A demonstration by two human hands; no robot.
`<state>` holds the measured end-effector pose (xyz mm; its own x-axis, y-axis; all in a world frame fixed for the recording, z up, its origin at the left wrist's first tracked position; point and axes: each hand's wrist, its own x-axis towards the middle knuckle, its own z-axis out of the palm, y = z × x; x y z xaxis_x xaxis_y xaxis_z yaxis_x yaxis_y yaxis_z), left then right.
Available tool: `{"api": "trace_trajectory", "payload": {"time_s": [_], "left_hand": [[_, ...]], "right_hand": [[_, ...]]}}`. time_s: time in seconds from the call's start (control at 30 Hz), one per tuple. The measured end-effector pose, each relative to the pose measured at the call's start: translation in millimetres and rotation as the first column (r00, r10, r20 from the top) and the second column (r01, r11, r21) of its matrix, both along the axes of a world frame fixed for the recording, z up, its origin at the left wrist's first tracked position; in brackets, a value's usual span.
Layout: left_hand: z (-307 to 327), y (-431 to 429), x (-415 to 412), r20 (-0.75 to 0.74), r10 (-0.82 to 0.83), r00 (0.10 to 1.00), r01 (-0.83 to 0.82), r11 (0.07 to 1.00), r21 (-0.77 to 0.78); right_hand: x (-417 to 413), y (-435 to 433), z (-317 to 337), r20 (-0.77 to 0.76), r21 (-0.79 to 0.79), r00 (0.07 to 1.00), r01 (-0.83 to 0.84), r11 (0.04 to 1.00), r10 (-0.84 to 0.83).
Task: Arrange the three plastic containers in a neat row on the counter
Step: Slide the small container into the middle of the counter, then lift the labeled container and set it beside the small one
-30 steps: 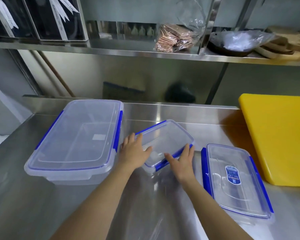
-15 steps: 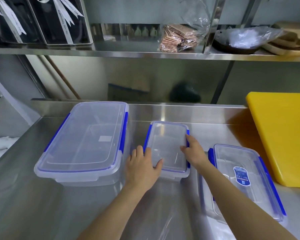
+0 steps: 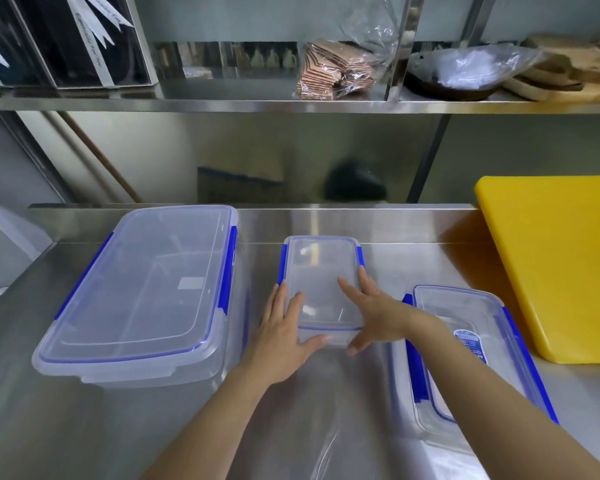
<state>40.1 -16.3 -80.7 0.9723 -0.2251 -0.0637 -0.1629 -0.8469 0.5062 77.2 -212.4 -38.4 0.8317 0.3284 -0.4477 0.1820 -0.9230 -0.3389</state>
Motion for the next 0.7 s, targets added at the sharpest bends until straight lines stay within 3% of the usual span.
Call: {"api": "trace_trajectory", "payload": {"time_s": [0.13, 0.27, 0.33, 0.5, 0.63, 0.7], "left_hand": [[13, -3, 29, -0.083, -0.006, 0.997, 0.009, 1.0, 0.03], [18, -6, 43, -0.116, -0.045, 0.992, 0.063, 0.986, 0.151], [17, -7, 39, -0.067, -0.057, 0.996, 0.069, 0.98, 0.185], [23, -24, 26, 0.158, 0.01, 0.987, -0.029, 0.993, 0.117], [42, -64, 4, 0.337, -0.002, 0.942, 0.034, 0.995, -0.092], [46, -89, -12, 0.289, -0.014, 0.957, 0.069, 0.981, -0.179]], "right_hand": [[18, -7, -3, 0.084, 0.13, 0.992, 0.082, 0.988, -0.094], [24, -8, -7, 0.193, 0.009, 0.978, 0.075, 0.997, -0.075], [21, -9, -10, 0.231, -0.036, 0.971, 0.075, 0.997, -0.065], [10, -18, -6, 0.291, 0.065, 0.945, 0.136, 0.989, -0.149], [-9, -51, 9, 0.458, 0.19, 0.811, 0.31, 0.931, -0.364], [-25, -70, 17, 0.549, 0.253, 0.67, 0.437, 0.863, -0.5]]}}
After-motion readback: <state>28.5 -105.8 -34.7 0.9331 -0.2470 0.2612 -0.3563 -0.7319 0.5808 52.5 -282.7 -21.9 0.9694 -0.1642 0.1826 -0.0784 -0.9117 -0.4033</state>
